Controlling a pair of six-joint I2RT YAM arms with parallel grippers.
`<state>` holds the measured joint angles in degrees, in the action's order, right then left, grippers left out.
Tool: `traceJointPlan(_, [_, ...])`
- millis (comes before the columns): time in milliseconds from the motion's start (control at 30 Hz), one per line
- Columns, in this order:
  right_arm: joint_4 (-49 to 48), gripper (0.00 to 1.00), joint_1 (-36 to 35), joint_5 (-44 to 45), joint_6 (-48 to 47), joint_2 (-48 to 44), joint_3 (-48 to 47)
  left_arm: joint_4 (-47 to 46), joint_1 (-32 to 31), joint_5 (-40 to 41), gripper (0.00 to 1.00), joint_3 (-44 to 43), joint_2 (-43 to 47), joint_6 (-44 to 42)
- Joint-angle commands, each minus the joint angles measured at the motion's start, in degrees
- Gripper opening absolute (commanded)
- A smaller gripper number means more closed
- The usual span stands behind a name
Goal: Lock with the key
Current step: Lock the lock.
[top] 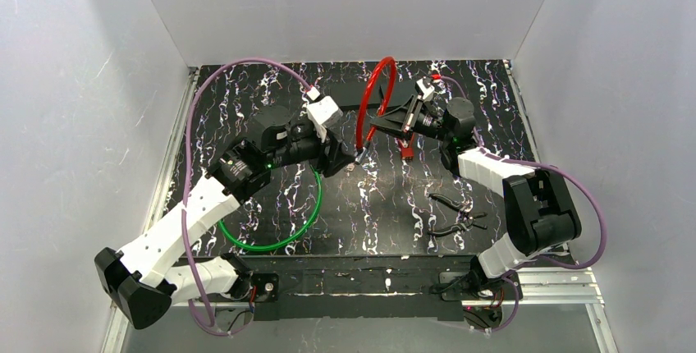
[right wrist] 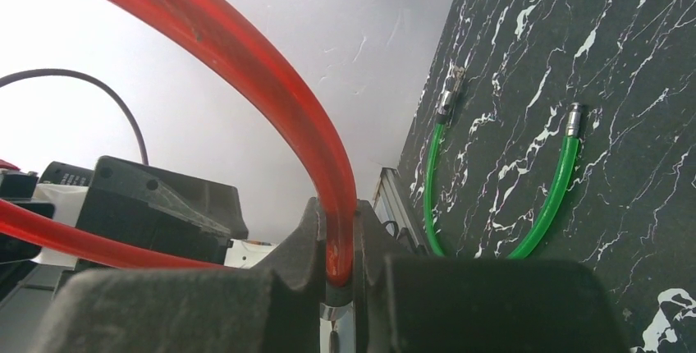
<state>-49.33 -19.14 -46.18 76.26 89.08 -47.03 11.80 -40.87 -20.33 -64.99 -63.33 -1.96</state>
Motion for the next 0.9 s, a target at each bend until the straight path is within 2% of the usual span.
traceJointPlan(0, [-2.1,0.01,0.3,1.2,0.1,-2.4,-2.1,5.6,1.2,-3.9,0.56,-0.7,1.0,1.5])
traceJointPlan(333, [-0.1,0.01,0.5,3.5,-0.5,-3.6,-1.9,4.8,2.3,-0.3,0.53,3.5,-0.6,4.9])
traceJointPlan(500, [1.1,0.01,0.5,4.5,-1.3,-3.8,-1.7,3.5,1.0,3.7,0.53,4.2,-0.2,-1.3])
traceJointPlan(667, [0.3,0.01,0.5,4.9,-0.9,-3.0,-1.7,2.5,-3.2,9.1,0.54,4.7,0.8,-8.6])
traceJointPlan(867, [-0.8,0.01,0.5,4.9,0.0,-2.4,-1.8,2.3,-7.1,16.0,0.54,4.1,-0.9,-12.1])
